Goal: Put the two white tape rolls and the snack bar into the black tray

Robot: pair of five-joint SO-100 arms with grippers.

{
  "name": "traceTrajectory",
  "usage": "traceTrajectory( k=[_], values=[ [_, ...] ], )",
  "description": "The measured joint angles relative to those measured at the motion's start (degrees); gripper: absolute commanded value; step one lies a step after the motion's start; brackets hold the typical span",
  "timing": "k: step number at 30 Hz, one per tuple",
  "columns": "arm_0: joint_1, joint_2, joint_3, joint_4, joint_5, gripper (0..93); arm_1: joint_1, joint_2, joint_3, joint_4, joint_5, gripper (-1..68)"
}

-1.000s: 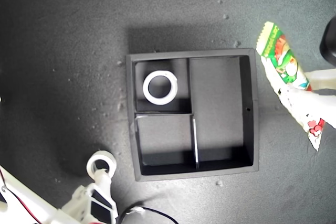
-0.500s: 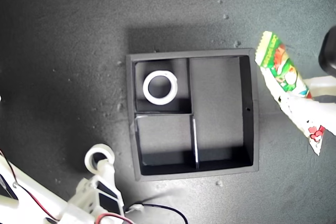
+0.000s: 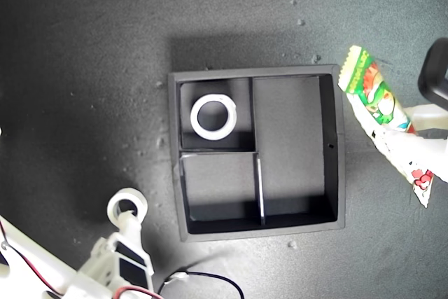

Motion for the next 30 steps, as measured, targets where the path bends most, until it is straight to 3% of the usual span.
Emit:
traceTrajectory(
  k=[26, 30],
  values=[
    [-0.4, 2.5, 16.2, -13.4, -0.3, 14.7, 0.3, 0.0, 1.3, 0.0, 0.0, -0.5],
    [-1.4, 2.8, 20.8, -17.2, -0.9, 4.5, 4.8, 1.8, 4.0, 3.6, 0.0, -0.6]
  ],
)
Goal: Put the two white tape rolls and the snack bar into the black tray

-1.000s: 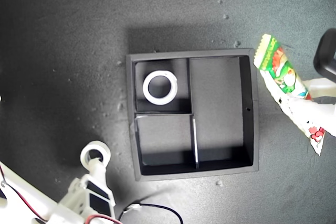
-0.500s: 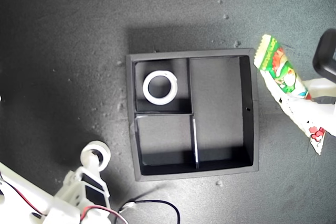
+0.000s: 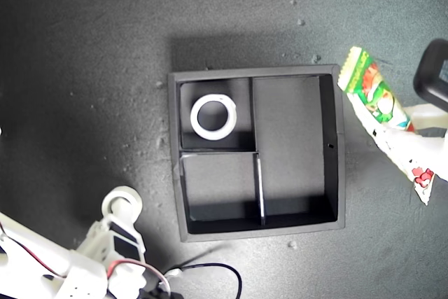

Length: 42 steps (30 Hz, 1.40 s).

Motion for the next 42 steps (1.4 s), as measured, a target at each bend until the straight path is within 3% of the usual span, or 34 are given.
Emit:
traceTrajectory(
  k=[6, 9, 13, 19, 27, 32, 36, 42],
  values=[
    [-1.8, 3.4, 5.9, -2.3, -2.1, 1.0, 0.1, 9.8, 12.8, -10.3, 0.1, -0.6],
    [-1.7, 5.3, 7.6, -2.8, -0.8, 0.0, 1.1, 11.9, 18.4, -17.7, 0.0, -0.6],
    [-1.6, 9.7, 9.7, -2.8, 2.0, 0.0, 3.7, 12.4, 22.4, -20.0, 0.7, -0.6],
    [-3.1, 22.3, 11.6, 1.8, 7.1, 0.0, 4.5, 12.5, 23.5, -16.3, 6.2, -0.6],
    [-13.2, 40.4, 4.0, 3.0, 24.9, 0.0, 6.9, 12.5, 23.4, -11.1, 11.5, -0.6],
    [-14.5, 39.2, -4.1, 4.5, 29.2, 0.0, 10.1, 12.5, 18.8, -5.5, 13.0, -0.6],
    [-14.5, 34.8, -5.0, 4.4, 29.4, 0.0, 13.6, 12.7, 18.6, -14.1, -9.1, -0.6],
    [-13.9, 25.5, -10.1, 3.3, 29.4, 0.0, 13.4, 12.7, 18.9, -29.4, -48.3, -0.6]
  ],
)
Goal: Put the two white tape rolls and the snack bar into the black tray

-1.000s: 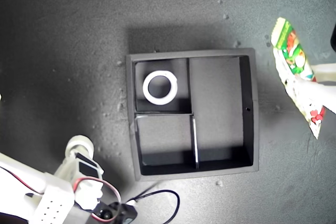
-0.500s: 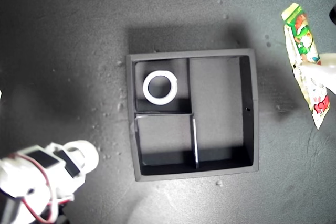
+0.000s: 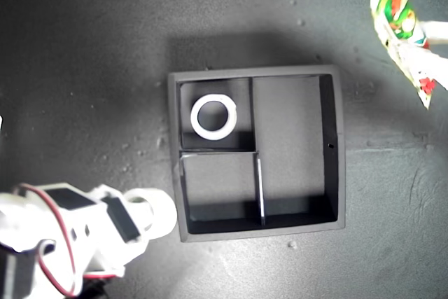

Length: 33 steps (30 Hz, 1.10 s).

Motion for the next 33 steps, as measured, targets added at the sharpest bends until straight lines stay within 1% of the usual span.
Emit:
traceTrajectory(
  k=[3, 7, 11, 13, 15, 17, 20, 23, 27, 30, 31, 33],
  values=[
    [-0.4, -4.4, -2.4, -1.1, 0.0, 0.0, -1.3, 0.0, -1.2, -1.7, -16.9, -0.6],
    [-1.5, -12.0, -9.2, -1.8, -0.2, 0.0, -6.4, 0.0, -5.3, -1.8, -38.6, -0.6],
    [-1.9, -21.5, -20.0, -1.8, 1.1, 0.0, -9.9, -0.2, -8.5, -1.9, -56.3, -0.6],
    [-2.3, -27.4, -27.1, -0.1, 1.6, 0.0, -11.7, -1.2, -9.2, -2.6, -62.8, -0.6],
    [-2.6, -36.0, -37.9, 4.7, 1.5, 0.0, -13.6, -4.1, -10.5, -2.7, -68.2, -0.6],
    [-3.1, -46.3, -52.5, 11.0, 1.2, 0.0, -14.1, -7.7, -12.4, -2.5, -71.8, -0.6],
    [-3.9, -53.3, -65.0, 13.4, 0.3, 0.0, -13.7, -11.9, -14.2, -2.0, -75.4, -0.6],
    [-4.0, -53.4, -65.5, 14.4, -1.1, 0.0, -13.6, -12.9, -14.3, -2.0, -77.9, -0.6],
    [-3.8, -53.5, -60.1, 14.4, -3.9, 0.8, -14.5, -13.4, -14.3, -1.6, -78.8, -0.6],
    [-3.8, -53.5, -55.9, 14.4, -5.5, 11.8, -15.3, -14.0, -14.3, -1.4, -78.8, -0.6],
    [-4.0, -53.3, -54.5, 14.4, -6.2, 14.4, -15.6, -14.7, -14.3, -1.3, -78.8, -0.6],
    [-4.3, -51.9, -50.9, 14.4, -7.6, 16.3, -15.9, -17.2, -14.3, -1.3, -78.8, -0.5]
  ],
)
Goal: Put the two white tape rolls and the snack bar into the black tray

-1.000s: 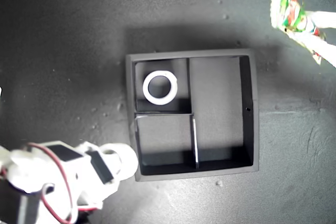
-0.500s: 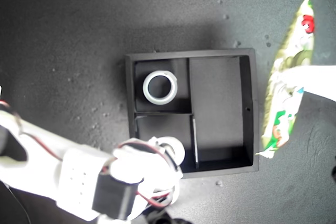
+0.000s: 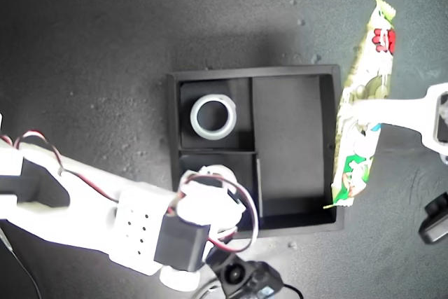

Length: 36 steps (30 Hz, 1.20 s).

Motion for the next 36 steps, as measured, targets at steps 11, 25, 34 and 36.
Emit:
traceTrajectory(
  k=[11, 25, 34, 36],
  values=[
    [-0.3, 12.8, 6.8, 0.0, -1.3, 16.0, -2.7, -29.0, -20.8, 5.8, 0.0, -0.5],
    [-6.9, 52.2, 41.4, 0.2, -3.9, 0.0, -10.2, -36.9, -33.1, 19.7, 0.7, 24.5],
    [-7.9, 82.4, 87.2, -15.1, -11.6, 0.0, -9.8, -36.9, -53.5, 36.9, 4.9, 0.0],
    [-5.4, 88.5, 96.7, -20.0, -14.8, 0.0, -9.5, -36.9, -61.8, 42.0, 8.5, -0.2]
  ],
)
